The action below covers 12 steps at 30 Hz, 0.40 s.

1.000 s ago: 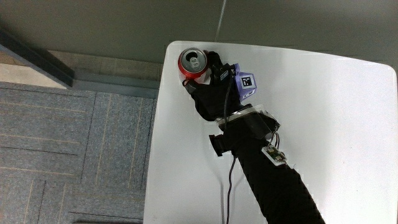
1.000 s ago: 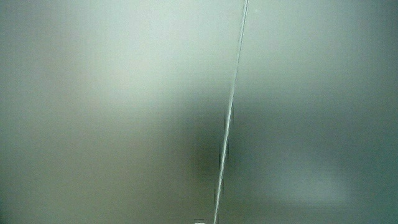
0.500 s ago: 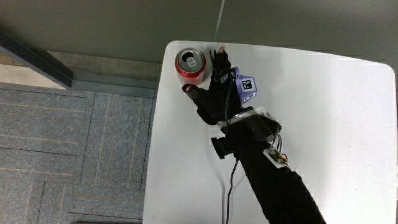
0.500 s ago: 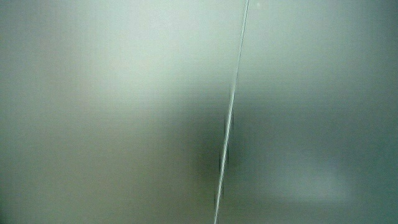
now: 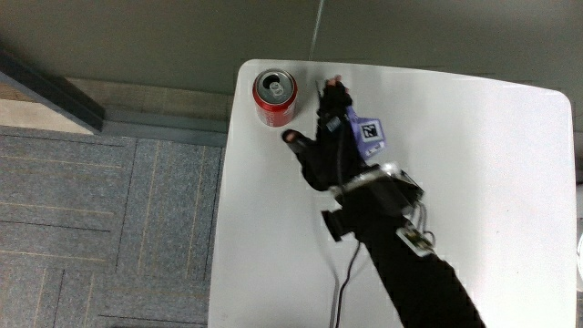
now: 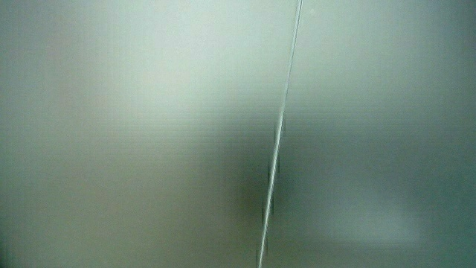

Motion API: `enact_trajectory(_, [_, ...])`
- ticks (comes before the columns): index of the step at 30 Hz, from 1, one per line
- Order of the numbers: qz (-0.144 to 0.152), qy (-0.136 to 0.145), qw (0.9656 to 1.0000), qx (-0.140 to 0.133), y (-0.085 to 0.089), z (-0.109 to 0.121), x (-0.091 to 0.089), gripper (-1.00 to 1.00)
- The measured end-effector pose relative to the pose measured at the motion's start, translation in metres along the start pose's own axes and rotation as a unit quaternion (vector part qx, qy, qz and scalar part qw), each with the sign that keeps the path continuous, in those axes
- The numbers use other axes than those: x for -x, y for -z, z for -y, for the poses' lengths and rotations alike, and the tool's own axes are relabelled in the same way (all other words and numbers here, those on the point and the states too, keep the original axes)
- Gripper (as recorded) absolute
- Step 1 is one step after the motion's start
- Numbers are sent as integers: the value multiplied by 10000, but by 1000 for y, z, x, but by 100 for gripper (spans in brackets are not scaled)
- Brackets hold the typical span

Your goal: Place coca cola

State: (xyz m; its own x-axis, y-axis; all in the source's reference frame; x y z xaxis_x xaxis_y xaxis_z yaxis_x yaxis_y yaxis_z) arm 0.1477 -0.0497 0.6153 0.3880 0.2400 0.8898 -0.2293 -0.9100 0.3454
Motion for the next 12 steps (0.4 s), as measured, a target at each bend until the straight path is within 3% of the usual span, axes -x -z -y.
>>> enact_trajectory(5, [872, 263, 9958, 75, -15, 14, 8, -100])
enact_trajectory(6, [972, 157, 9951, 60, -16, 15, 7, -100])
enact_trajectory(7, [1183, 197, 9928, 55, -18, 18, 14, -100])
enact_trajectory(8, [1578, 149, 9874, 24, -19, 19, 15, -100])
enact_trajectory(9, [1812, 368, 9827, 125, -19, 22, 17, -100])
enact_trajectory(12, [2304, 72, 9731, 34, -19, 26, 16, -100])
